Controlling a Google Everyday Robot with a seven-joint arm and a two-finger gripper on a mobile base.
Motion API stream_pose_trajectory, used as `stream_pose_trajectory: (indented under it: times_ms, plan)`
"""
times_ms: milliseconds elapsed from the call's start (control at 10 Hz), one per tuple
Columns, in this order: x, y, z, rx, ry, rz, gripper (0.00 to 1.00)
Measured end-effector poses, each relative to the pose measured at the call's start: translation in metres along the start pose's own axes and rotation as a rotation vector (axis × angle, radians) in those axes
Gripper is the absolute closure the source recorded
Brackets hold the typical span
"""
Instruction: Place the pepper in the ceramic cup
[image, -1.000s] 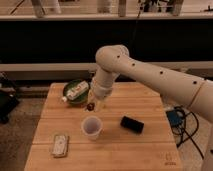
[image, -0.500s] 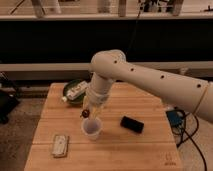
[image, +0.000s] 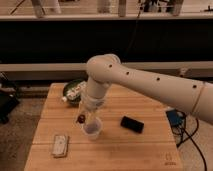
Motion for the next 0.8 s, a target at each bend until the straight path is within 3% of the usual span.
stream_pose_trajectory:
  times_ms: [300,800]
  plan:
    - [-0.009,0.006,0.01,-0.023,-0.034,0.001,1.0]
    - [-0.004,0.005,0.022,-0.031,-0.057,0.004,1.0]
